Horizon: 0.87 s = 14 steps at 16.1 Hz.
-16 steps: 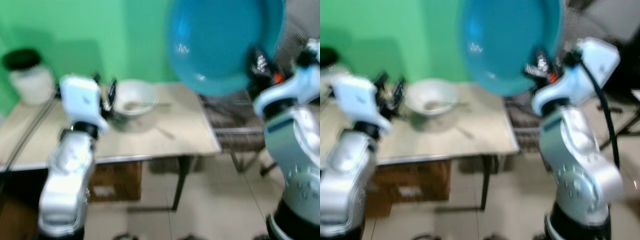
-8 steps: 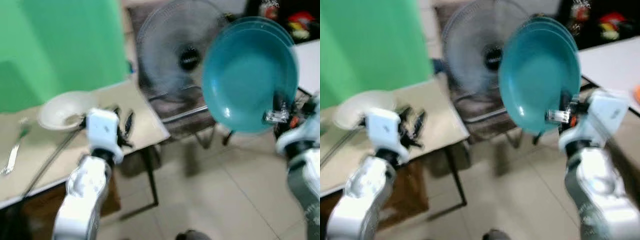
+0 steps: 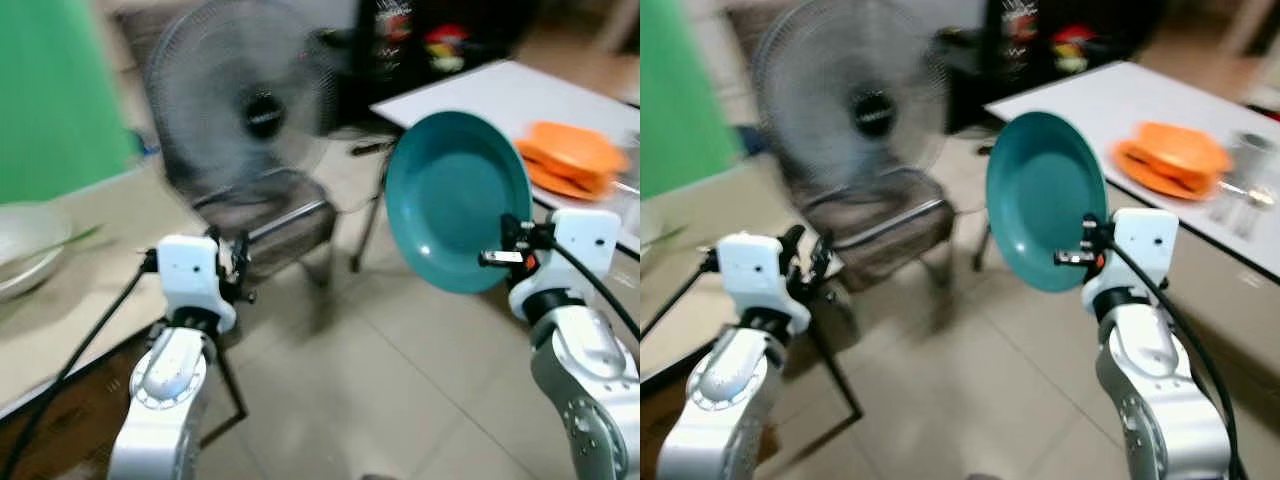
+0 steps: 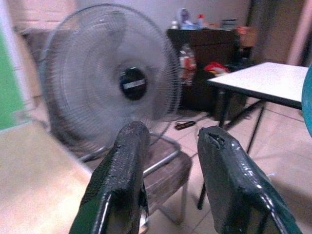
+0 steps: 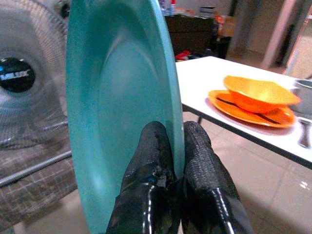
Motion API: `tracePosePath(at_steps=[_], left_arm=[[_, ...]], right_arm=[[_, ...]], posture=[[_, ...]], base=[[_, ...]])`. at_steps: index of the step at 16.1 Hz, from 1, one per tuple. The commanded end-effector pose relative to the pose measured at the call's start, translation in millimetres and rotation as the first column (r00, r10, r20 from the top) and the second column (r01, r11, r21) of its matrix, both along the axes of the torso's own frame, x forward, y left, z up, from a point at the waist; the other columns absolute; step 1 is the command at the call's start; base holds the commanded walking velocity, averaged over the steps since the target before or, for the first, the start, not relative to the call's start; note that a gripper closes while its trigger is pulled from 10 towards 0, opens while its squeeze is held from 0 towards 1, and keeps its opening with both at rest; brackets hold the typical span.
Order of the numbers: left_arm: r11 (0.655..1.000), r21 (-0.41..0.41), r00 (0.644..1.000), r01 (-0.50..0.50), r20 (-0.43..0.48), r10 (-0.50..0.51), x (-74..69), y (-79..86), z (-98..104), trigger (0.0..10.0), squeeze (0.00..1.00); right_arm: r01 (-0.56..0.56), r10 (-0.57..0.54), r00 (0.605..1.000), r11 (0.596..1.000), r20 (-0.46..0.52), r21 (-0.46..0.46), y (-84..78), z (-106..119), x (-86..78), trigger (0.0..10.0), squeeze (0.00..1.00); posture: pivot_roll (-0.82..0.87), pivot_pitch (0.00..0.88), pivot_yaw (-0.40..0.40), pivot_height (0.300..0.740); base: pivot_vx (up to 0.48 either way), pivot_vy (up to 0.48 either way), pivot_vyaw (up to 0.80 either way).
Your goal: Setting the table
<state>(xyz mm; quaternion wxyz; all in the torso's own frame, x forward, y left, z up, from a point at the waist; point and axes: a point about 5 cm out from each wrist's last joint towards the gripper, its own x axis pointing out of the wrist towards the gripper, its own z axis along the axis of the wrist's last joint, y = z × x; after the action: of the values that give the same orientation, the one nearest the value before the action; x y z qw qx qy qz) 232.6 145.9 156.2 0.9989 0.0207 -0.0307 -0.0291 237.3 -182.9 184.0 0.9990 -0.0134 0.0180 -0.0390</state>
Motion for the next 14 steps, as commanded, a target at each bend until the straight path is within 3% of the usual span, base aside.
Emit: tracePosePath(at_steps=[1, 5, 9, 12, 14], left_arm=[[1.000, -0.002, 1.000, -0.016, 0.004, 0.016, 0.1, 2.4, 0.9, 10.0, 0.00], [1.000, 0.021, 1.000, 0.016, 0.021, -0.017, 4.1, -1.3, 6.4, 10.0, 0.00], [0.998, 0.036, 0.999, 0.042, 0.022, -0.043, 6.0, -4.4, 7.0, 10.0, 0.00], [0.999, 0.035, 1.000, 0.014, 0.011, -0.014, 9.9, -2.9, 7.0, 10.0, 0.00], [0.999, 0.012, 0.998, 0.052, 0.021, -0.052, 10.4, -4.7, 6.9, 10.0, 0.00]], right_arm=[[-0.037, 0.037, 0.998, 0.999, 0.058, 0.010, 4.5, 10.6, -0.8, 10.0, 0.00], [-0.103, 0.102, 0.993, 0.994, 0.063, 0.022, 13.6, 10.5, -2.7, 10.0, 0.00], [-0.130, 0.130, 0.990, 0.991, 0.050, 0.000, 17.0, 9.9, -3.1, 10.0, 0.00], [-0.151, 0.153, 0.988, 0.988, 0.035, -0.036, 19.5, 9.9, -4.5, 10.0, 0.00], [-0.162, 0.162, 0.986, 0.986, 0.026, -0.028, 21.2, 9.9, -5.0, 10.0, 0.00]], posture=[[-0.04, 0.000, -0.037, 0.740], [-0.03, 0.000, -0.016, 0.740], [-0.03, 0.000, -0.011, 0.740], [-0.04, 0.000, -0.006, 0.740], [-0.05, 0.000, -0.008, 0.740]], base=[[0.000, 0.000, -0.80], [0.000, -0.255, -0.75], [0.000, -0.344, 0.00], [0.000, 0.000, 0.00], [0.000, 0.000, 0.00]])
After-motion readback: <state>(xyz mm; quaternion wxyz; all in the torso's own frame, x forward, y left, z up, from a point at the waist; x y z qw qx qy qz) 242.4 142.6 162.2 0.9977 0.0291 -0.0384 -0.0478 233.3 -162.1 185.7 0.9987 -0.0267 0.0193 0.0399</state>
